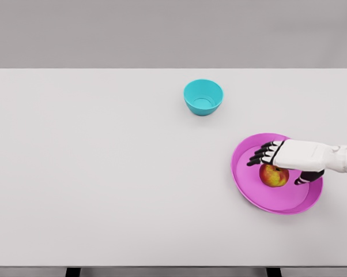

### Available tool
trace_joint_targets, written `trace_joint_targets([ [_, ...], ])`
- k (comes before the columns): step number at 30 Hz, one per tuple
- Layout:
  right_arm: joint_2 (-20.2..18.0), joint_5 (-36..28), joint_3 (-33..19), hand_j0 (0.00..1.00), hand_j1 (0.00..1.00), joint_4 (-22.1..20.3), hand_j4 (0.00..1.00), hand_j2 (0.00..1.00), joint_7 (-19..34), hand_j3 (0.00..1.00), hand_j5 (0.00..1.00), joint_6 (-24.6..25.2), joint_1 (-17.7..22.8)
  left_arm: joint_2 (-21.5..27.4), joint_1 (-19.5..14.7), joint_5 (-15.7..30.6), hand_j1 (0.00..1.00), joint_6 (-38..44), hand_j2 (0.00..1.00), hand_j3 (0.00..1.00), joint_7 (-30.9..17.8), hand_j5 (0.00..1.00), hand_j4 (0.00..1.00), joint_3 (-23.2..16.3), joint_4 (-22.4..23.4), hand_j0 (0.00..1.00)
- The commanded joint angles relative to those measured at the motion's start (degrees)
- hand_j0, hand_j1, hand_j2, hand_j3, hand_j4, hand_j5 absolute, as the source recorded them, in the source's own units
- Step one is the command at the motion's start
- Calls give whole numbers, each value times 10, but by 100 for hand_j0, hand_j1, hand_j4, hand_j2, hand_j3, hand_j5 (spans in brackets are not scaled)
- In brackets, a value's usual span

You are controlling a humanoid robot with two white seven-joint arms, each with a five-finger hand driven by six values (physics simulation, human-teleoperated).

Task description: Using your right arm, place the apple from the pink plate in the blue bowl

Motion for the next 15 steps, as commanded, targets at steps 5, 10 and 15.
trace_joint_targets([
  [5, 2, -2, 5, 100, 100, -1, 100, 100, 0, 100, 100, 1, 0, 0, 0, 0, 100, 0, 100, 100, 0, 100, 100, 0, 0, 100],
  [10, 2, -2, 6, 100, 100, -4, 100, 100, 0, 100, 100, 1, 0, 0, 0, 0, 100, 0, 100, 100, 0, 100, 100, 0, 0, 100],
  [15, 1, -2, 15, 64, 64, -4, 64, 64, 1, 64, 64, 1, 0, 0, 0, 0, 100, 0, 100, 100, 0, 100, 100, 0, 0, 100],
])
